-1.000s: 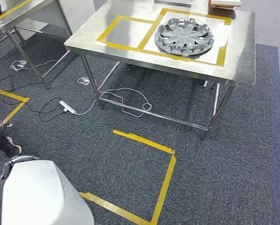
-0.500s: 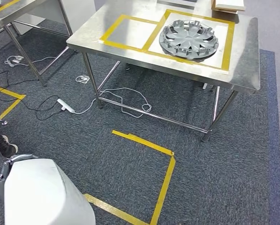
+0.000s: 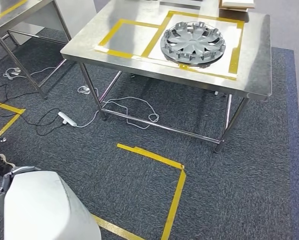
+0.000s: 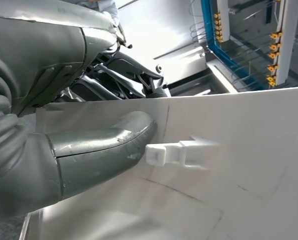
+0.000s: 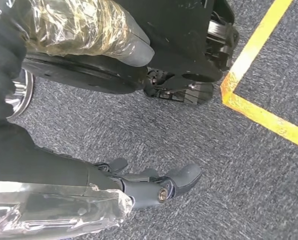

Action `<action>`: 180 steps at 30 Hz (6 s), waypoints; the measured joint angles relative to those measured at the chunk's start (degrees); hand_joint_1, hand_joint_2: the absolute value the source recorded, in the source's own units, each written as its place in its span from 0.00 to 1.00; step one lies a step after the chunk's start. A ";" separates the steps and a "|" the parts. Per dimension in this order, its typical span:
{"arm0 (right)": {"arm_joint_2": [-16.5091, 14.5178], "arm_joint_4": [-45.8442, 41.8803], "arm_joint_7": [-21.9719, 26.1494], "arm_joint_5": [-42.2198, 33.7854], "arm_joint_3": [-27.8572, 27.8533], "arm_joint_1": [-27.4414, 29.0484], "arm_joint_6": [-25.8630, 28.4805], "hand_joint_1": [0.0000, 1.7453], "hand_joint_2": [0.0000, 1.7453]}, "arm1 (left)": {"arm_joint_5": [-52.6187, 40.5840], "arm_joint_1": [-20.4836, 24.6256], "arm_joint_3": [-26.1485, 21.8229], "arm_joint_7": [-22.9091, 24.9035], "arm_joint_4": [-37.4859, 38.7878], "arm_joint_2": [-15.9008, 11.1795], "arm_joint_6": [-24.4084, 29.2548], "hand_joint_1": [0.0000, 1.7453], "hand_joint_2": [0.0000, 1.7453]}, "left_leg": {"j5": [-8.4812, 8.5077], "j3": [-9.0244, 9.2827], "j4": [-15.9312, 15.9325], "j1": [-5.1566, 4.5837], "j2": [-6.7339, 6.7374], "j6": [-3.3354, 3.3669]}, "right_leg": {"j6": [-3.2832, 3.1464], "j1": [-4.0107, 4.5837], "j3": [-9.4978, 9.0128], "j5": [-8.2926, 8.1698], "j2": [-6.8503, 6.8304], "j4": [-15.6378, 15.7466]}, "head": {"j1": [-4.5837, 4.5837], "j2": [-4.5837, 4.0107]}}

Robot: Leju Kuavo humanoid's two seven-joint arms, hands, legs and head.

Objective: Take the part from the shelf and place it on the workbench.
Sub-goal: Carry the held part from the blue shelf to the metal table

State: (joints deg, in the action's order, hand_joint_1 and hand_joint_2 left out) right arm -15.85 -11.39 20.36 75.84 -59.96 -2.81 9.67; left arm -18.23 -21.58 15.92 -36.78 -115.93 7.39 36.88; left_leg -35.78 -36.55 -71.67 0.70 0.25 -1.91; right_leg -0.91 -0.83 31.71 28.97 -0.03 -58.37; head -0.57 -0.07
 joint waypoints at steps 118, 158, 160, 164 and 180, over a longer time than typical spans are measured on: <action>0.27 5.68 2.46 -2.64 3.33 1.53 6.96 0.00 1.00 | 0.06 0.91 0.52 1.64 0.31 -1.30 2.74 1.00 1.00 | 4.05 5.71 11.56 -0.10 -0.65 1.27 | 0.57 0.87 0.20 1.17 0.24 -0.57 | 1.97 0.00; 0.28 5.90 2.72 -4.48 3.46 1.64 8.56 0.00 1.00 | 9.25 1.76 0.37 5.13 1.42 -0.42 -1.03 1.00 1.00 | -3.97 2.27 -1.64 0.00 -0.70 0.10 | -0.61 0.87 2.70 -0.85 0.06 -1.32 | 1.66 0.00; 0.28 5.90 2.72 -4.48 3.46 1.64 8.56 0.00 1.00 | 9.25 1.76 0.37 5.13 1.42 -0.42 -1.03 1.00 1.00 | -3.97 2.27 -1.64 0.00 -0.70 0.10 | -0.61 0.87 2.70 -0.85 0.06 -1.32 | 1.66 0.00; 0.28 5.90 2.72 -4.50 3.46 1.64 8.57 0.00 1.00 | 9.26 1.77 0.37 5.25 1.51 -0.42 -1.05 1.00 1.00 | -4.24 1.57 -2.19 -0.01 -0.70 0.07 | -0.63 0.89 2.56 -0.72 0.10 -1.32 | 1.67 0.00; 0.33 6.40 3.09 -6.20 3.31 1.76 7.65 0.00 1.00 | 7.93 2.75 0.42 6.35 3.45 0.58 -0.38 1.00 1.00 | 6.60 4.90 12.83 0.08 -0.54 1.04 | 2.24 0.22 0.91 0.85 0.27 -1.07 | 0.94 0.01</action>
State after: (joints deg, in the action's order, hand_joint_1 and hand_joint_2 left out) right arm -15.52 -4.98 23.45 69.65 -56.65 -1.05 17.32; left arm -10.30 -18.83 16.33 -30.43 -112.48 7.97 36.50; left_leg -29.18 -31.65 -58.84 0.78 -0.29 -0.86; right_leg 1.33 -0.60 32.61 29.83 0.24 -59.44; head 0.37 -0.06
